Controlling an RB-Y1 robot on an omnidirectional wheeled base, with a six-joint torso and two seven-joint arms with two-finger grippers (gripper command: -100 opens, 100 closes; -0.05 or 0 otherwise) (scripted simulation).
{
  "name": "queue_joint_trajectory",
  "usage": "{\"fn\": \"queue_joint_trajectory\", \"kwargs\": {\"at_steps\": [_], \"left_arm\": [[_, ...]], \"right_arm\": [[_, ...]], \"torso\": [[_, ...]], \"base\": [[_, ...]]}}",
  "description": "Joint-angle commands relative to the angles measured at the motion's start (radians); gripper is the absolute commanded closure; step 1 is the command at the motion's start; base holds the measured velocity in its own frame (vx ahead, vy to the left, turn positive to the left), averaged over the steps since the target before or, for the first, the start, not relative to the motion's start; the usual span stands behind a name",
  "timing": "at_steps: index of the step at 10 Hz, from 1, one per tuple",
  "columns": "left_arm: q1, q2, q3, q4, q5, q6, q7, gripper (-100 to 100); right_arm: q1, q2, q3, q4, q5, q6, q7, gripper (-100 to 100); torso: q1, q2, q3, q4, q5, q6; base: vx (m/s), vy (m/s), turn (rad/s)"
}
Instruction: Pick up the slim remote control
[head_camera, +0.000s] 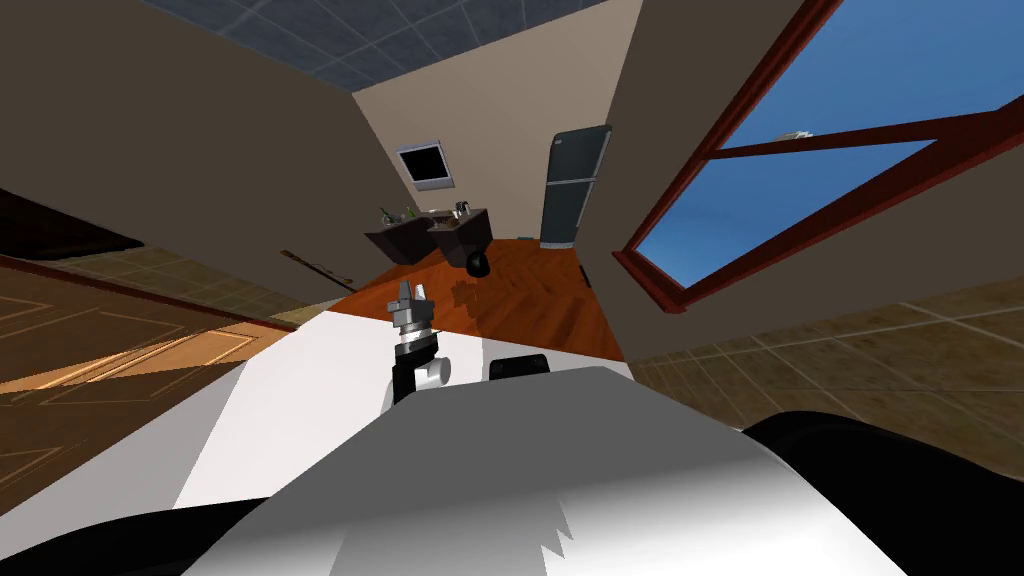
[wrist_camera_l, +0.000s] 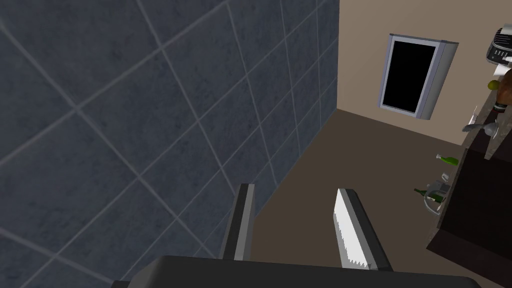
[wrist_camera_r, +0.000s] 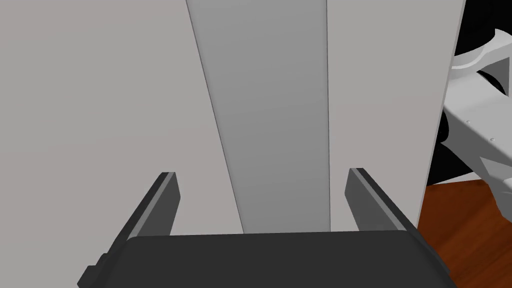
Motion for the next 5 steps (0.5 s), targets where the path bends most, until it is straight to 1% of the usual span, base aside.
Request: {"fn": "queue_joint_trajectory", "kwargs": {"at_steps": [1,2,3,5], "left_arm": [[0.0,0.0,0.0,0.0,0.0,0.0,0.0,0],[0.0,0.0,0.0,0.0,0.0,0.0,0.0,0],[0.0,0.0,0.0,0.0,0.0,0.0,0.0,0],[0.0,0.0,0.0,0.0,0.0,0.0,0.0,0]], "right_arm": [[-0.003,0.021,0.01,0.002,-0.02,0.017,-0.033,-100],[-0.002,0.011,0.01,-0.005,-0.012,0.014,-0.022,-100],[-0.002,0.012,0.011,-0.005,-0.014,0.018,-0.027,100],[-0.002,0.012,0.013,-0.006,-0.013,0.015,-0.025,100]], "torso": [[0.0,0.0,0.0,0.0,0.0,0.0],[-0.001,0.0,0.0,0.0,0.0,0.0],[-0.004,-0.003,-0.002,-0.001,-0.001,0.001],[-0.007,-0.007,-0.004,-0.001,-0.001,0.001]], "base": [[-0.142,0.061,0.366],[-0.061,0.02,0.063],[-0.01,0.006,-0.017],[-0.002,0.003,0.005]]}}
